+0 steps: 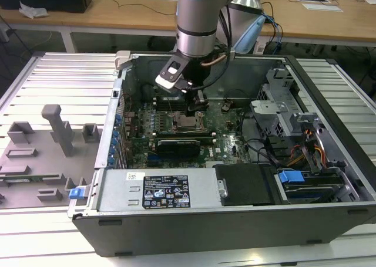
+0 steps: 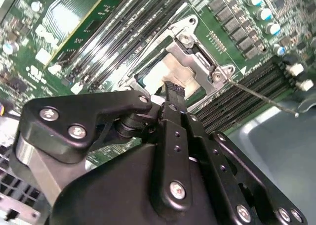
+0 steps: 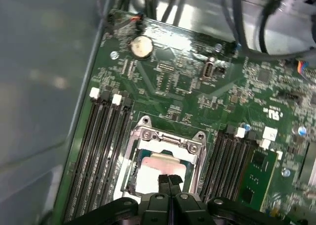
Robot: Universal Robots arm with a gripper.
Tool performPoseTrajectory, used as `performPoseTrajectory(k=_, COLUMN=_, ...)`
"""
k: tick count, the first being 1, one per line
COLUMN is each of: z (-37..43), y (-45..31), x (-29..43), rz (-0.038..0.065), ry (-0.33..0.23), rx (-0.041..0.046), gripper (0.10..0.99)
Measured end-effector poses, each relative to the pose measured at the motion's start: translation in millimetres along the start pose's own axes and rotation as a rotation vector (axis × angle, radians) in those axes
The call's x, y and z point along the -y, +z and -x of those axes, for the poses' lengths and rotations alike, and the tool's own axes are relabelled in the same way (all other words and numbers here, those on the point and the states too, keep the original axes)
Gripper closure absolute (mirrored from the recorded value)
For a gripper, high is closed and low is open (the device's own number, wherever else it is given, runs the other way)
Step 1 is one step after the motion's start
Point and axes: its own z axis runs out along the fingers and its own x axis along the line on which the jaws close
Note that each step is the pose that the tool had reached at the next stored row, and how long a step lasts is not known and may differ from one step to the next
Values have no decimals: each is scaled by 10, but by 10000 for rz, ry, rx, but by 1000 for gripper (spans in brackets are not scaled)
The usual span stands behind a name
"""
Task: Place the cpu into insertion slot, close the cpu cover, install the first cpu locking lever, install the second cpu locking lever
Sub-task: 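Close the cpu cover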
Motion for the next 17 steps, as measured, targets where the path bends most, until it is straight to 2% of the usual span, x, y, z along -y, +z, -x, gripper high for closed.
performPoseTrajectory(k=2, z=0, y=0, x=0, rz=6, ry=-588, rx=17, gripper=980)
performPoseTrajectory(k=9, z=0, y=1, x=0, rz=22, ry=-1897, rx=44, gripper=980)
performPoseTrajectory(k=13, z=0, y=2, x=0, rz=46, ry=-3248, rx=57, gripper=980)
performPoseTrajectory(k=17, z=0, y=3, x=0, rz=65, ry=-4212, rx=64, gripper=980)
